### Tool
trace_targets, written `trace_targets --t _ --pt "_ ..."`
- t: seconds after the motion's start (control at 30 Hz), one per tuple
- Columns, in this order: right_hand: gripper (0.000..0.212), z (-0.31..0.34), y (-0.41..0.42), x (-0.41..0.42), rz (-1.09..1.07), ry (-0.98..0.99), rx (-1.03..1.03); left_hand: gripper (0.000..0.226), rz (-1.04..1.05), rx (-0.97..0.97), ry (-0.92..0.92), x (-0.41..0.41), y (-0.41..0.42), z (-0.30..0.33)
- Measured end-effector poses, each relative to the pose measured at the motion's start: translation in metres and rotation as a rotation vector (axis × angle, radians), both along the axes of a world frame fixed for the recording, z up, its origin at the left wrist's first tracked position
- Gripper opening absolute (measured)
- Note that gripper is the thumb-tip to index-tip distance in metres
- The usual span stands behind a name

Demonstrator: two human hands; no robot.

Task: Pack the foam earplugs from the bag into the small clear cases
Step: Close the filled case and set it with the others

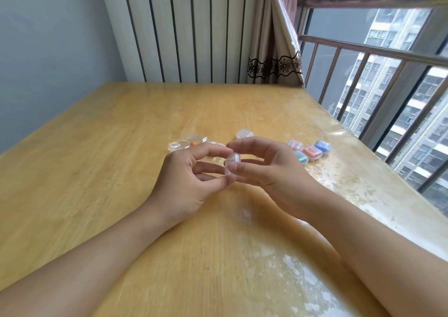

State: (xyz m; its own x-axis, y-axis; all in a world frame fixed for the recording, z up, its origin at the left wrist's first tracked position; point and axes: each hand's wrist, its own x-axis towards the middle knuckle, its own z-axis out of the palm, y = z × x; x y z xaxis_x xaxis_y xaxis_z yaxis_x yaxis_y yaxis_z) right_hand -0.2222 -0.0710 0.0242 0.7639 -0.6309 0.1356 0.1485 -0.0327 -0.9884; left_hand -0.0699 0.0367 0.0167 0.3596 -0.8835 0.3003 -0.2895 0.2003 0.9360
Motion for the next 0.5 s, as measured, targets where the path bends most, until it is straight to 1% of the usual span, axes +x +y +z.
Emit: trace_targets --t 0.03,0.13,0.2,0.27,0.4,0.5 --pt "0.033 -0.0001 0.0005 0.0008 -0.008 0.007 0.01 0.032 0.01 -0.002 -0.025 -0.0001 0.0001 0.0002" --pt "0.049 0.0001 0.0015 0.0016 -0.043 0.017 0.011 0.036 0.015 0.01 -0.025 0.0007 0.0004 0.0002" --pt "0.052 0.0001 0.0015 0.0015 -0.058 0.042 0.03 0.038 0.004 0.025 -0.014 0.0015 0.0003 -0.0003" --pt "0.047 0.0004 0.0017 0.0016 -0.048 0.062 0.061 0.038 0.003 0.03 -0.01 0.0022 -0.0001 -0.0008" --pt "0.027 0.0041 0.0006 -0.0004 -0.016 0.087 0.184 0.035 0.01 0.042 -0.022 0.0012 -0.0004 -0.0002" --pt "0.026 0.0035 0.0015 0.0003 -0.036 0.1 0.185 0.033 0.021 0.061 -0.003 0.0004 0.0002 0.0004"
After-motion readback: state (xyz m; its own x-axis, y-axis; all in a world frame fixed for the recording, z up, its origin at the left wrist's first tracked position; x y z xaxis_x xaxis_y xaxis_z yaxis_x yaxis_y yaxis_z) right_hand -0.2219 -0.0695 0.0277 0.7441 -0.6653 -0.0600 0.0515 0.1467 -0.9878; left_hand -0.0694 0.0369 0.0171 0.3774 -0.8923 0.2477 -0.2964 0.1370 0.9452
